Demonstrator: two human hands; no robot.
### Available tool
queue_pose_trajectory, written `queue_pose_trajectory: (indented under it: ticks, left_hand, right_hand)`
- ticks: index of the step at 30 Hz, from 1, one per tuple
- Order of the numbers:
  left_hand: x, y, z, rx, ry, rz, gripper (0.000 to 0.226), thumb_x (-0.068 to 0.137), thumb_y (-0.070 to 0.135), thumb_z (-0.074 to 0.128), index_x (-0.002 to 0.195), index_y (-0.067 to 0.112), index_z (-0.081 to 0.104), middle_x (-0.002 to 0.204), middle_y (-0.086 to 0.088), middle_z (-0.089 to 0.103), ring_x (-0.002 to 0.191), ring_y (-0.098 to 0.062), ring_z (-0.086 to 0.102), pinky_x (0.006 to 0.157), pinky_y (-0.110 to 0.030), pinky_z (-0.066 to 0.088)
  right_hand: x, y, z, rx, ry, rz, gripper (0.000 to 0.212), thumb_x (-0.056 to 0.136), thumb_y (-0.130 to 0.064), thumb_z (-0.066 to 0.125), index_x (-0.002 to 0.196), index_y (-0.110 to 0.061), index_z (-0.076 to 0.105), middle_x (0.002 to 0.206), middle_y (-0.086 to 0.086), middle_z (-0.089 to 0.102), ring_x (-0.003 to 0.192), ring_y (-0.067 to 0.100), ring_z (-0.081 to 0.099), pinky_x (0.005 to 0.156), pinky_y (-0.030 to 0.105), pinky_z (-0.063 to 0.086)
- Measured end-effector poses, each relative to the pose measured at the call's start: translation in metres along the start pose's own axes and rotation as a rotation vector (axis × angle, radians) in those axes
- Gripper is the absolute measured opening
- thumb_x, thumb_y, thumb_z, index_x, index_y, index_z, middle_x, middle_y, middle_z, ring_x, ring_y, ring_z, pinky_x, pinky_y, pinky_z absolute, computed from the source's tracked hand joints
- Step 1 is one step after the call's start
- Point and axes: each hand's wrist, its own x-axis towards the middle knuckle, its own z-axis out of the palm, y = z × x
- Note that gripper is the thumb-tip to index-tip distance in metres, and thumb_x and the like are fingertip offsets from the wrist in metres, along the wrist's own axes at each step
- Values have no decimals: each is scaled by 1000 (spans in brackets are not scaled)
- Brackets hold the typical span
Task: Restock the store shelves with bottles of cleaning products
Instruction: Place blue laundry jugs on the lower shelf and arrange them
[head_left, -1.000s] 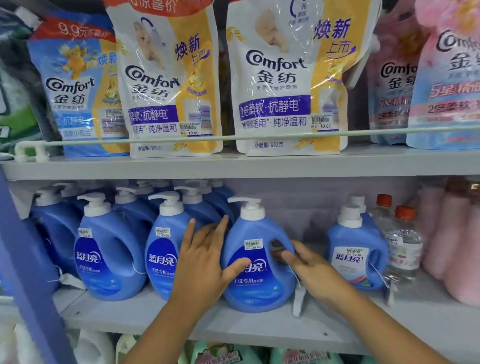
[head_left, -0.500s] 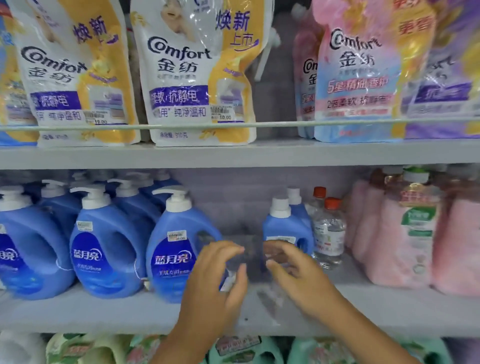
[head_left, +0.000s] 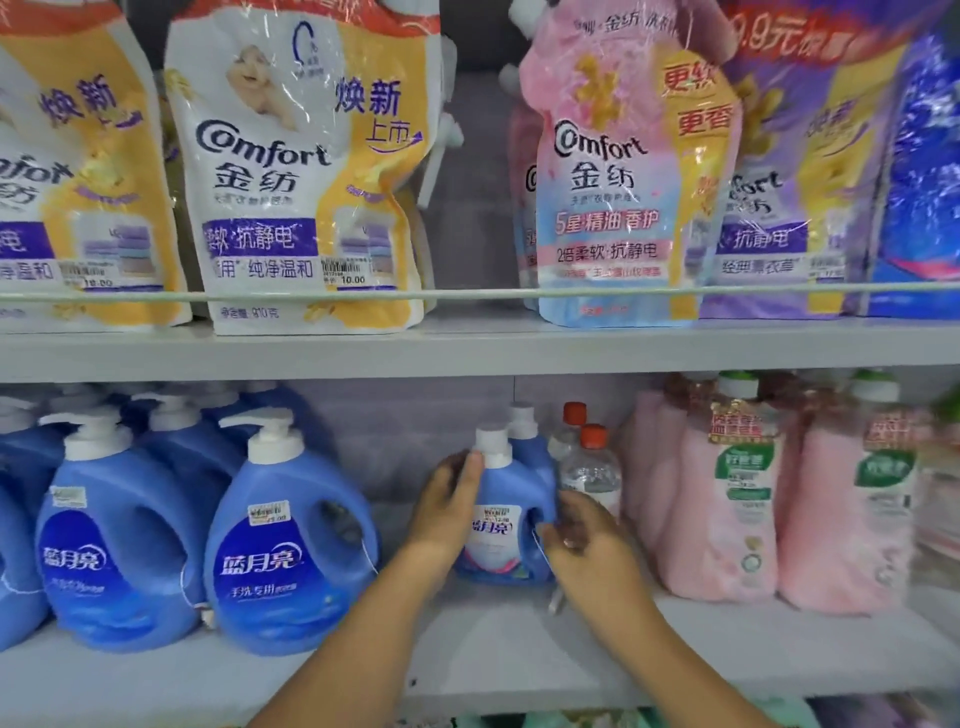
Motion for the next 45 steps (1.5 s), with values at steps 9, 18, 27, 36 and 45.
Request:
queue_pose_trajectory:
  ticks: [9,18,27,36,45]
  left_hand:
    - [-38,-9,15,29,12,-19,11,97,25,64,106,31,64,94,15,73,75,12,66,64,-6,47]
    - [17,-4,20,-18,-62,-173,60,93,22,71,144,26,40,142,-5,52,118,-19,56,74,-14,54]
    - [58,-26,56,-40,-133,-172,106,44,62,82,134,23,42,111,-12,64,97,-25,66,85,-39,56]
    - [21,-33,25,63,-75,25,62,63,38,75,116,46,43,104,13,72,92,-13,70,77,-28,56]
    - [-4,-45,0,90,242,18,80,64,17,84,124,48,41,109,8,67,93,-14,70,75,-44,62]
  right_hand:
    - [9,28,-17,163,-194,-49,51,64,-39,87,109,-42,62,99,-27,71,88,-3,69,76,21,56]
    - [7,42,-40,326,-284,-18,44,73,-19,89,107,-34,66,93,-15,77,89,3,72,76,21,58]
    - [10,48,-36,358,-239,38,47,73,-13,88,112,-29,66,94,-13,77,86,0,71,74,19,55]
    - [4,42,-37,325,-222,7,42,78,-16,84,110,-35,65,98,-10,77,93,9,73,81,32,60]
    - [0,34,-37,336,-197,-5,40,80,-9,81,104,-36,64,95,-21,76,88,-2,71,74,19,57]
